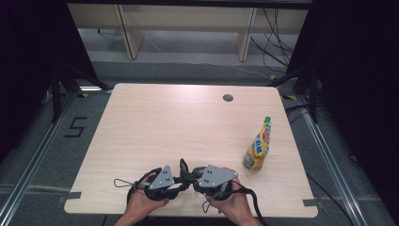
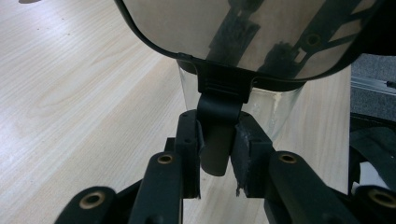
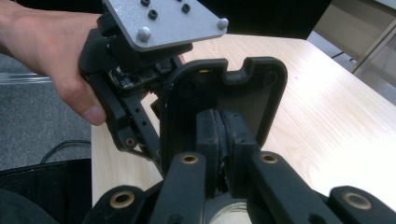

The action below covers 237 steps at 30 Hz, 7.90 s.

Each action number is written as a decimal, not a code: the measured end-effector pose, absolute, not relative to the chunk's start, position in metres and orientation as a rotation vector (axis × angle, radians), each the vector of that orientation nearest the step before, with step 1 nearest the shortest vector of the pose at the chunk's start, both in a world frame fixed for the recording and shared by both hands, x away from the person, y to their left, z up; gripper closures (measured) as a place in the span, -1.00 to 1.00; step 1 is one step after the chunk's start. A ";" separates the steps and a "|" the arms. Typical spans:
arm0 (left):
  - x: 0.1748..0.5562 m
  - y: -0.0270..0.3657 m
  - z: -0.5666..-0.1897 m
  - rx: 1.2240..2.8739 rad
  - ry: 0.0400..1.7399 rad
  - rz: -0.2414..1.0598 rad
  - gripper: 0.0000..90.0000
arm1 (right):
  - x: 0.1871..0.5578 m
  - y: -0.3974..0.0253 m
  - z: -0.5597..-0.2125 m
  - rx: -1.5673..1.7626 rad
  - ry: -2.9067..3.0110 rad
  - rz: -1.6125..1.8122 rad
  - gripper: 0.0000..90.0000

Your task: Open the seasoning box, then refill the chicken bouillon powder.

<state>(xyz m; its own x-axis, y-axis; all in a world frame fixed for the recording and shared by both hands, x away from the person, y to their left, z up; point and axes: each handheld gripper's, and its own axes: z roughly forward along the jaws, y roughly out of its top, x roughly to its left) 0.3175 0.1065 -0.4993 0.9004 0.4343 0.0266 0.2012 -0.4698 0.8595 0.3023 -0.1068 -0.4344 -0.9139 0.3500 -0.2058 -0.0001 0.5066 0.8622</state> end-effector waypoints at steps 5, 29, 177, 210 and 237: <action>0.317 0.106 -0.501 2.066 0.487 0.289 0.62 | 0.302 -0.103 -0.437 0.274 2.422 1.354 0.92; 0.307 0.125 -0.494 2.084 0.532 0.260 -0.16 | 0.270 -0.231 -0.443 0.637 2.200 1.283 0.38; 0.287 0.121 -0.502 2.118 0.618 0.275 -0.39 | 0.363 -0.296 -0.494 1.157 1.761 1.295 -0.61; 0.287 0.120 -0.503 2.131 0.584 0.258 -0.40 | 0.375 -0.289 -0.515 1.223 1.712 1.284 -0.58; 0.286 0.117 -0.503 2.134 0.579 0.257 -0.40 | 0.380 -0.285 -0.514 1.158 1.733 1.270 -0.55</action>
<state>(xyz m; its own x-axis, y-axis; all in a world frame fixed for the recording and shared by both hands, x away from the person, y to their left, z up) 0.2856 0.1175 -0.5028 0.8698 0.4926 -0.0282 0.3095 -0.5002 0.8087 0.3800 -0.2847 -0.5141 -0.3671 0.9299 -0.0221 0.2589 0.1250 0.9578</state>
